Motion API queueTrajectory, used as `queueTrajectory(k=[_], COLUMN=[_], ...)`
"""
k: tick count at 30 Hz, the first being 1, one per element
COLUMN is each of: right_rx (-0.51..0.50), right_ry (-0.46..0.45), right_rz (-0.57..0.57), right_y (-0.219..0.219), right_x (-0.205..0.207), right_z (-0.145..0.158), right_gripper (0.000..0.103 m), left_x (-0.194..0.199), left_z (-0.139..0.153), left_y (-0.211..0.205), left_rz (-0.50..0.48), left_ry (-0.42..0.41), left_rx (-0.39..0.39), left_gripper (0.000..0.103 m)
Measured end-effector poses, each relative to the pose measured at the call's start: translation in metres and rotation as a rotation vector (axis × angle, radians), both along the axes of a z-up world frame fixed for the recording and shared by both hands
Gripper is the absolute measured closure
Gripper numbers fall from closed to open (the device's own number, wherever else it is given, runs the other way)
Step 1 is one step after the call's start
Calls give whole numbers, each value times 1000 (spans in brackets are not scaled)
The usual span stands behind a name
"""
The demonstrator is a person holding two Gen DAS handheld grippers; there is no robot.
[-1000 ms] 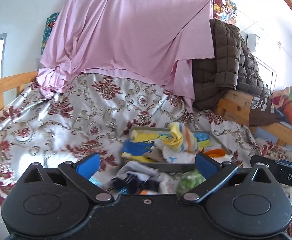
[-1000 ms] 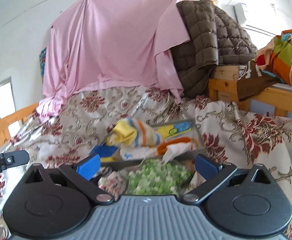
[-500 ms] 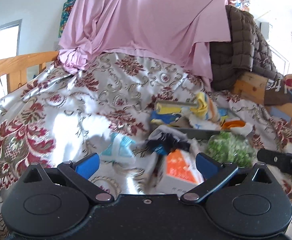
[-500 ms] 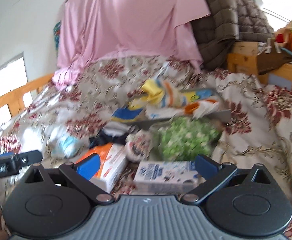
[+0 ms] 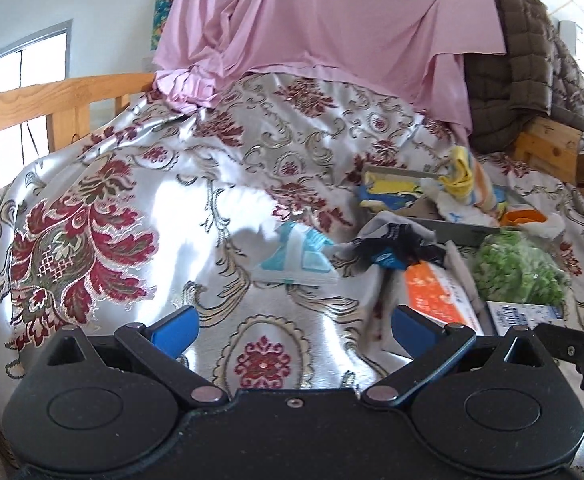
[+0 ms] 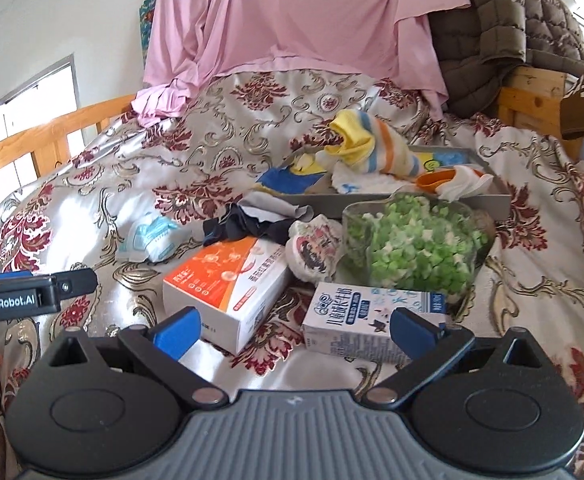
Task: Organize soft objects
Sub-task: 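Withdraw both open grippers from the tray back toward the pile, then grasp the blue-white wipe packet with the left gripper while the right grasps the black sock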
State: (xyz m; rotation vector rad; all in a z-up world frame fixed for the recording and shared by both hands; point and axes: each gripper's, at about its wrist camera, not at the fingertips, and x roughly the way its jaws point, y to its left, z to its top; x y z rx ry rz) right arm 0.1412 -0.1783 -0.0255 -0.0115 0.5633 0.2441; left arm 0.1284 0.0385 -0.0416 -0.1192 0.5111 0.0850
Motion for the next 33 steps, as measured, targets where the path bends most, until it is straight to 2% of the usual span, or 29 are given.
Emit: queueTrajectory(k=[16, 25, 33], right_rx=[-4, -29, -56], right_ry=[-2, -21, -89], right_rz=[44, 103, 146], right_y=[15, 30, 41], right_x=[15, 21, 30], right_z=[-8, -15, -10], right_gripper=[0, 0, 0], left_x=[27, 53, 93], left_z=[-8, -11, -15], left_y=[28, 37, 39], left_rz=[97, 74, 18], left_ry=[4, -2, -9], left_rx=[-49, -83, -121], left_gripper=[1, 1, 1])
